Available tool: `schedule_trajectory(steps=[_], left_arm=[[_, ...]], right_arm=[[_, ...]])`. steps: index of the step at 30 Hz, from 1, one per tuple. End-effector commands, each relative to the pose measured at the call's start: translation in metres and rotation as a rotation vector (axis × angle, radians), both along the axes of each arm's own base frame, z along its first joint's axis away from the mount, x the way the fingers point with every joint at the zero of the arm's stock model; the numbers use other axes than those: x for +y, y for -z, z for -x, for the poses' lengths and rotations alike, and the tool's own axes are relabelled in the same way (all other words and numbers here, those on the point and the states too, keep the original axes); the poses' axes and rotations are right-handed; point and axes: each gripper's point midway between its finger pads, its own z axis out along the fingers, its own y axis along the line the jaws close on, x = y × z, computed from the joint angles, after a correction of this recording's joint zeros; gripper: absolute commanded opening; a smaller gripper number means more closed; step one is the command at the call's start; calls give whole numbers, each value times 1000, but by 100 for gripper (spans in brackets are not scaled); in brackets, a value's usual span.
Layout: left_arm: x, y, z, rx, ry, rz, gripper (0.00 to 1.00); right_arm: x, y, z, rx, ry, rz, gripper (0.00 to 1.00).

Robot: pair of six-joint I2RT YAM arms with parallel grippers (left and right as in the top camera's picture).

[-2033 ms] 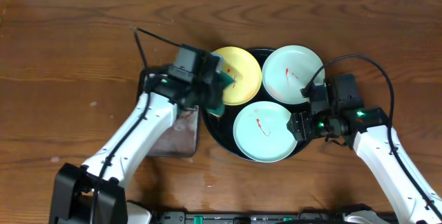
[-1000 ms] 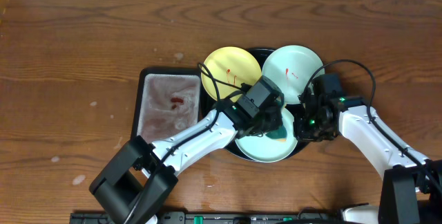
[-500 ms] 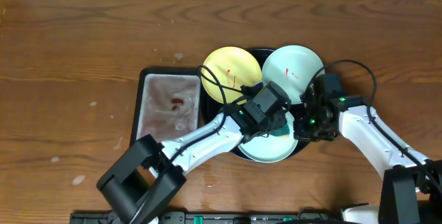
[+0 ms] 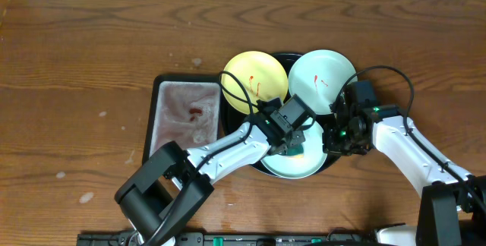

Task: Clean dirty plates on tray and stack at the side
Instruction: 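Scrub the front pale green plate with the sponge while right gripper holds rim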

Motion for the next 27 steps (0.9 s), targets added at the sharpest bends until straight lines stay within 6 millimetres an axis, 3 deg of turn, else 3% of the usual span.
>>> schedule_trajectory(steps=[1, 4, 9, 12, 15, 20, 27], left_arm=[[20, -2, -14, -49, 10, -69, 7], [15, -14, -18, -82, 100, -41, 7], [-1, -56, -19, -206, 325, 27, 7], [-1, -69, -18, -267, 410, 17, 7], [-2, -66, -13, -248, 429, 18, 7], [-21, -50, 3, -196, 493, 69, 7], [-43, -36, -14, -278, 516, 91, 8]], right_arm=[[3, 2, 3, 8, -11, 10, 1], [3, 2, 3, 9, -11, 10, 1], [3, 2, 3, 9, -11, 10, 1], [3, 2, 3, 9, -11, 10, 1], [3, 2, 3, 9, -11, 10, 1], [3, 2, 3, 9, -11, 9, 1], [2, 2, 5, 16, -11, 11, 1]])
